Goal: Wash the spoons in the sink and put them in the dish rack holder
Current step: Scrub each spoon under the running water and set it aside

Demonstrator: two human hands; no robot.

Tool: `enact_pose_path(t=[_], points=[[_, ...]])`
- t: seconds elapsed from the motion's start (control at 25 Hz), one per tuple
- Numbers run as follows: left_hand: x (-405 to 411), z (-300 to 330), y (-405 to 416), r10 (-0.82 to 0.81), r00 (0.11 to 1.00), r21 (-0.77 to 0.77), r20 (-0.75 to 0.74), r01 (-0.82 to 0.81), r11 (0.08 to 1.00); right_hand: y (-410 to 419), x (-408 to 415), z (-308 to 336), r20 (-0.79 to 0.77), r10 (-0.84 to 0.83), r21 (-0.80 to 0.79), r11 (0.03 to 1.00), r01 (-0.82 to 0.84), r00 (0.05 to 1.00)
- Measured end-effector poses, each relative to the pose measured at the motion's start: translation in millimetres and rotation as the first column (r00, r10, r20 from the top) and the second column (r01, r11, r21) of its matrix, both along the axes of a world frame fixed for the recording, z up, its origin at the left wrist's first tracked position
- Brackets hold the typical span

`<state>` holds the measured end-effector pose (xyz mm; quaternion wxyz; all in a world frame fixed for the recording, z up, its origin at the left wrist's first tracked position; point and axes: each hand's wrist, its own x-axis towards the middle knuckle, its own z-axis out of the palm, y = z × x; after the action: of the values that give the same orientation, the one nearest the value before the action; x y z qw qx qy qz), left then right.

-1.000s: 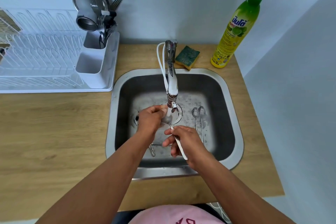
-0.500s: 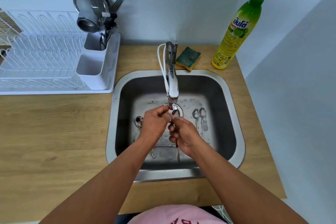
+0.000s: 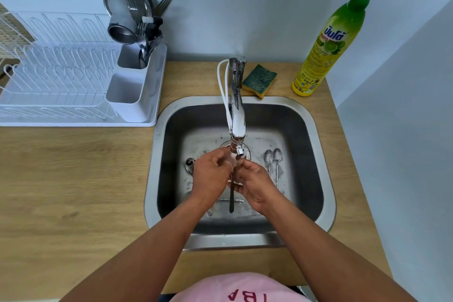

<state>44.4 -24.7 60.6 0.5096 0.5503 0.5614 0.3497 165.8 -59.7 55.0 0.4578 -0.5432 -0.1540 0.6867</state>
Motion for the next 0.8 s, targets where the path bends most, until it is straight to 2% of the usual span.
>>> enact_pose_path(t=[0.08, 0.12, 0.16, 0.24, 0.28, 0.32, 0.4, 0.56, 0.64, 0.72, 0.76, 0.8], points=[[-3.1, -3.5, 1.6, 0.034, 0.964, -0.189, 0.264, 0.018, 0.982, -0.5, -2.7, -2.6, 0.058, -0.045, -0.002, 0.999, 0.045, 0.997], [-7.4, -7.2, 2.9, 0.064, 0.941, -0.283, 0.331, 0.034, 0.958, -0.9, -3.3, -2.1, 0.065, -0.054, -0.002, 0.999, 0.054, 0.996], [-12.8, -13.9, 4.6, 0.123, 0.935, -0.381, 0.332, 0.014, 0.924, -1.1, -2.5, -1.2, 0.066, -0.043, -0.004, 0.999, 0.044, 0.997], [-28.2, -31.7, 10.3, 0.310, 0.937, -0.559, 0.160, -0.173, 0.811, -1.9, 1.0, 0.9, 0.040, 0.014, -0.023, 1.000, -0.013, 0.999], [-37.1, -41.6, 13.6, 0.380, 0.925, -0.602, 0.018, -0.293, 0.742, -1.9, 2.8, 2.7, 0.011, 0.046, -0.032, 0.998, -0.046, 0.999], [-45.9, -52.9, 16.9, 0.362, 0.919, -0.599, -0.155, -0.379, 0.705, -1.8, 3.9, 4.3, -0.016, 0.082, -0.041, 0.996, -0.083, 0.997], [-57.6, -71.2, 22.5, 0.167, 0.884, -0.518, -0.436, -0.399, 0.756, -1.4, 3.4, 7.1, -0.046, 0.166, -0.043, 0.985, -0.168, 0.985], [-49.2, -84.7, 32.5, -0.113, 0.800, -0.468, -0.590, -0.225, 0.855, 0.5, 3.4, 2.3, -0.028, 0.200, -0.016, 0.979, -0.201, 0.979], [-42.7, -87.8, 37.8, -0.142, 0.776, -0.470, -0.614, -0.215, 0.856, 3.0, 9.2, -4.1, 0.066, 0.146, -0.036, 0.989, -0.144, 0.987], [-39.3, -89.1, 42.2, -0.063, 0.814, -0.482, -0.578, -0.277, 0.831, 5.7, 21.3, -13.7, 0.295, 0.085, -0.090, 0.994, -0.061, 0.952], [-38.7, -88.9, 42.8, -0.023, 0.838, -0.490, -0.546, -0.297, 0.820, 6.2, 29.7, -20.7, 0.467, 0.075, -0.123, 0.992, -0.020, 0.881], [-37.7, -88.5, 42.0, 0.003, 0.865, -0.503, -0.502, -0.296, 0.812, 6.1, 39.7, -28.8, 0.636, 0.084, -0.161, 0.987, 0.025, 0.767]])
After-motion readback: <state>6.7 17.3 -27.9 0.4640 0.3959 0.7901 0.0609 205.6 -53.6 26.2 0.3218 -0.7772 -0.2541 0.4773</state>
